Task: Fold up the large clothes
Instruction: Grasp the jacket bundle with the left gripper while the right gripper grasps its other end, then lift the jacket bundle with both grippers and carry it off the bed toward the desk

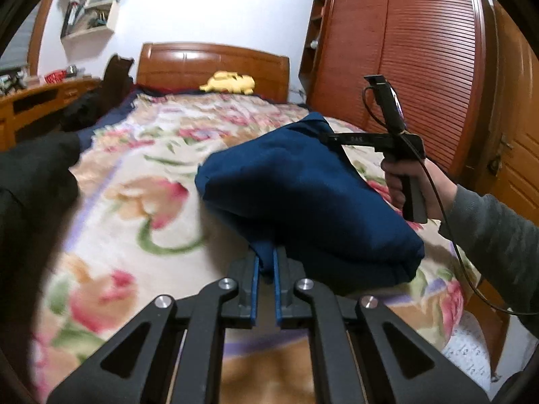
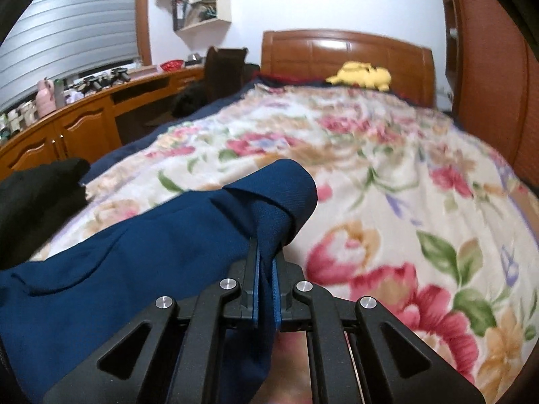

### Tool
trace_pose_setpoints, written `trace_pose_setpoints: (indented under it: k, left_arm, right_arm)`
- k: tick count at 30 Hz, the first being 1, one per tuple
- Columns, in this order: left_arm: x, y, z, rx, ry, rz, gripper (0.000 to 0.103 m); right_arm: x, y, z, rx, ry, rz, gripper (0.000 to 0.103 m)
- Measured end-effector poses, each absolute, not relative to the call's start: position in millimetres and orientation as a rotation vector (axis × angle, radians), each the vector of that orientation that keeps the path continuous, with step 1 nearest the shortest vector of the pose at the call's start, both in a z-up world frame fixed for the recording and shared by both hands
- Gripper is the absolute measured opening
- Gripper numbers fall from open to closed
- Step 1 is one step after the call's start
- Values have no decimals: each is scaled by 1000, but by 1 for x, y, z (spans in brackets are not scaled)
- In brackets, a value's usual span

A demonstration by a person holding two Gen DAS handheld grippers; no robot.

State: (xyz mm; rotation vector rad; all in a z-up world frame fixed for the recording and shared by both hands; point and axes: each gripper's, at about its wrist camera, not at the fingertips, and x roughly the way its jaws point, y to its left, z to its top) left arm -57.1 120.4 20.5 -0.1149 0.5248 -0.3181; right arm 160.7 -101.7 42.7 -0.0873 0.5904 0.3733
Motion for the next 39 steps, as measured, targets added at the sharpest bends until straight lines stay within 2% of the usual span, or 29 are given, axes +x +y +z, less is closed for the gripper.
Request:
trace_pose_setpoints:
  k: [8,20,26,31,35,39]
  left_arm:
    - [-71,190,66,-102,438,-219,3]
    - [-111,342,141,-30,397,62,3]
    - [-172,418,141,-26,403,248,3]
    - [-208,466,106,-59,473,378,3]
    - [-223,479,78,-95,505,393,3]
    - [-227,474,75,-115,489,399,6]
  right_arm:
    - [160,-25,86,-167,532,432,3]
    - [160,166,172,-214,393,607,3]
    - [143,272,157,-205,400,741,3]
    - [122,341,126,-260,446,810,3]
    - [127,350,100,-263,508,794,3]
    - [134,334,89,-254,557,776,5]
